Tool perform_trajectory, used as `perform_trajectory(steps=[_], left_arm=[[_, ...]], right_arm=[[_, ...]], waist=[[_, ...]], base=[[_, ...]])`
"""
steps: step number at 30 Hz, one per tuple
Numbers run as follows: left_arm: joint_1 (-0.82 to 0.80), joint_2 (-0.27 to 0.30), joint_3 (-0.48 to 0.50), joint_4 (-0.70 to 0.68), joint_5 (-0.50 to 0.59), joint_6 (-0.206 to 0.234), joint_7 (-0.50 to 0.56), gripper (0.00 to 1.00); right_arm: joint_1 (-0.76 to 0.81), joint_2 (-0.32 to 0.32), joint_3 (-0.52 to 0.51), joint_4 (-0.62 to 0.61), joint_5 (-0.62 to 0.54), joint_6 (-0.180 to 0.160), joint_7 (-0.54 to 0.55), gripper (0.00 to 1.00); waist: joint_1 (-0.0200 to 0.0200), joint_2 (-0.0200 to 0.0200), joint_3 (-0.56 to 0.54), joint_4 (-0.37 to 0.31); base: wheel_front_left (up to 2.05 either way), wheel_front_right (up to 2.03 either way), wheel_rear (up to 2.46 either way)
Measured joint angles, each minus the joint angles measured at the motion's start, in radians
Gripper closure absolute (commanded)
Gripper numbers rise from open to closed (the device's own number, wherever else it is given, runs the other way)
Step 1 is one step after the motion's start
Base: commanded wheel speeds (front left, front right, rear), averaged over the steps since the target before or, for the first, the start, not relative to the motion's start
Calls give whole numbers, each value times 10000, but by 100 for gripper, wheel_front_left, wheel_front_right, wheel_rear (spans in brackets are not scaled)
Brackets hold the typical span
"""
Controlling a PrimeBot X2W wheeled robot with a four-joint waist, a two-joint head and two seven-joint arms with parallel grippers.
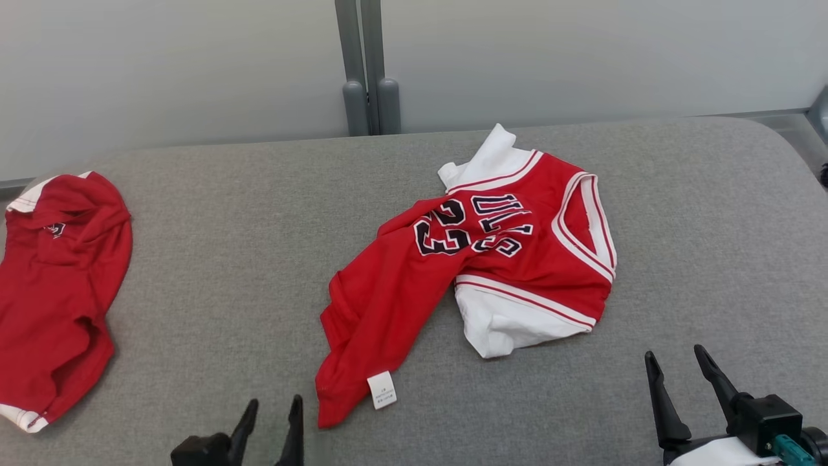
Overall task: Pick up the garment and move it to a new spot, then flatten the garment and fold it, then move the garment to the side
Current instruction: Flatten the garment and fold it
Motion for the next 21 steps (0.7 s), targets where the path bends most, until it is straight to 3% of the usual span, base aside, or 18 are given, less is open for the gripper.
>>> perform_trajectory(steps=[10, 17, 19, 21], left_arm=[[-1280, -63, -600, 997, -1829, -96, 2320, 0], [-1361, -54, -675, 894, -1839, 44, 2610, 0], [-1360, -19, -683, 872, -1843, 56, 2623, 2], [-1360, 13, -683, 863, -1847, 81, 2640, 15]], right_arm=[[-115, 56, 81, 13, 2, 0, 0, 0], [-135, 127, 21, 15, 2, -2, 0, 0], [-140, 142, 6, 13, 2, 0, 0, 0], [-145, 151, -8, 13, 2, 0, 0, 0]], waist=[[0, 0, 120, -507], [0, 0, 337, -751], [0, 0, 390, -784], [0, 0, 417, -803]], base=[[0, 0, 0], [0, 0, 0], [0, 0, 0], [0, 0, 0]])
